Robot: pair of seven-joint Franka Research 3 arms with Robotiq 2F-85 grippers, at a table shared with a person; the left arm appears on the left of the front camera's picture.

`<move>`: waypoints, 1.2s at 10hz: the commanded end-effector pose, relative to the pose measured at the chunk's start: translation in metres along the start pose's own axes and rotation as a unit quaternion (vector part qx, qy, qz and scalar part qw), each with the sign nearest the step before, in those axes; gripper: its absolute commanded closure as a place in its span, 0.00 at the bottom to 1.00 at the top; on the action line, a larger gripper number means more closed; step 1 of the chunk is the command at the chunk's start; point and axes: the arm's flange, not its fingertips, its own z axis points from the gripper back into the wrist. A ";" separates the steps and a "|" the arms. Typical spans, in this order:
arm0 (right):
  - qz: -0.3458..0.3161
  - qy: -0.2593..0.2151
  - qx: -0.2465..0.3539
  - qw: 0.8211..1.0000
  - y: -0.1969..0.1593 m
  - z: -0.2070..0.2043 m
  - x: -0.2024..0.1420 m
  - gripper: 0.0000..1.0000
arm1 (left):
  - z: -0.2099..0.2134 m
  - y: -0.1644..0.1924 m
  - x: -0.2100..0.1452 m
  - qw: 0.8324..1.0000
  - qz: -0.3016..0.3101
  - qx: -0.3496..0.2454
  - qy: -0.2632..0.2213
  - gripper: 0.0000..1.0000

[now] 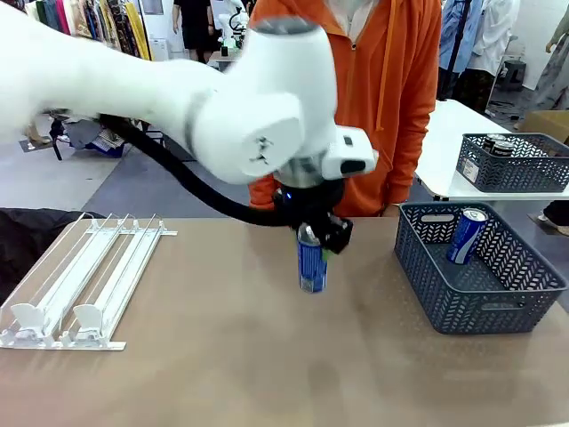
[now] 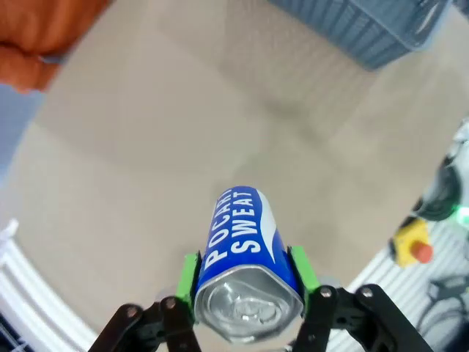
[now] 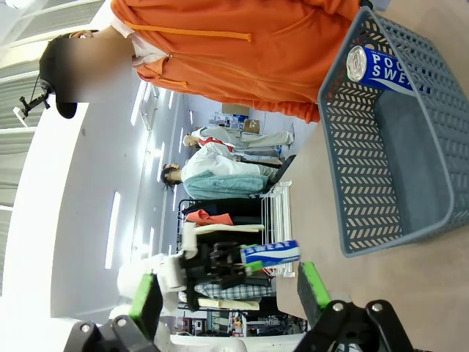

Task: Retrieve and store the cans from the dispenser.
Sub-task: Pick up one can from the Automatic Can Dispenser and place it in the middle of the table.

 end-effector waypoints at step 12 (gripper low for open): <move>0.002 -0.004 0.010 1.000 0.004 0.001 0.002 0.00 | -0.078 -0.001 0.008 0.998 -0.029 0.009 0.054 1.00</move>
